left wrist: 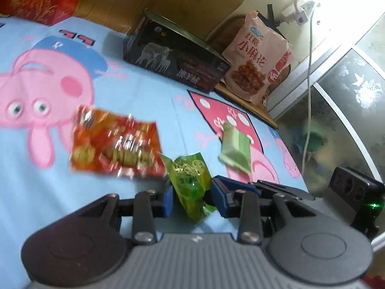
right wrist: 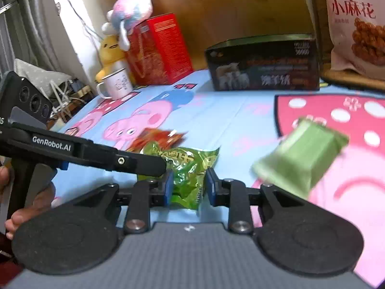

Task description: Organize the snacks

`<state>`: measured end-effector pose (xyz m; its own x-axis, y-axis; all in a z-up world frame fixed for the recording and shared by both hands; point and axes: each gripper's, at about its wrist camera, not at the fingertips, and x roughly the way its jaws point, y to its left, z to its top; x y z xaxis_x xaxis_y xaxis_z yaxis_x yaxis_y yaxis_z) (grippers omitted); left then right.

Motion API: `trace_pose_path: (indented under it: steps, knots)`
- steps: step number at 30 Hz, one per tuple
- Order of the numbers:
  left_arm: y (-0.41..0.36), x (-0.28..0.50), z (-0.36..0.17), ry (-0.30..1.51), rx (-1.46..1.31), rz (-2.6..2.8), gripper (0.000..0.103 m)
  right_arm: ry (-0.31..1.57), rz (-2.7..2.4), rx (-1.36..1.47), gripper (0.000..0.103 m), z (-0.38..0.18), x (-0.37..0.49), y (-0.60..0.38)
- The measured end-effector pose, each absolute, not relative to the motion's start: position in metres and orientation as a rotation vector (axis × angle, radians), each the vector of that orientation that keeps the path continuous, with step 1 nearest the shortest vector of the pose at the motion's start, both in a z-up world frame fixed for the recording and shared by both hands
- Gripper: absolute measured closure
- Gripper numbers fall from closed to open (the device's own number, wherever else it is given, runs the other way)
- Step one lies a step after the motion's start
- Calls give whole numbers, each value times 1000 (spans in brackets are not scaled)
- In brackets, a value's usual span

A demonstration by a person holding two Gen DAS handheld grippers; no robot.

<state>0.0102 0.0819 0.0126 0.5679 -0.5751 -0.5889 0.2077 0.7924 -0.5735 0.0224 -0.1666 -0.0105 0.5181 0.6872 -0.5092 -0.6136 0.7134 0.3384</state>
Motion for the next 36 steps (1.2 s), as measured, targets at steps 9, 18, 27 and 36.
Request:
trace_pose_path:
  steps: [9,18,27,36]
  knots:
    - [109,-29,3,849,-526,-505,69,639,842,102,48,-16,-18,-160]
    - [113,-28,0,833,-579,-544,46,555,812,-211,8,-23,-40,-139]
    - [96,-17,5,812,-485,-536,69,547,858,-262,6,-25,-32,-119]
    - [98,-25,13,732,-386,-543,83,539,841,-232,13,-24,-30,-118]
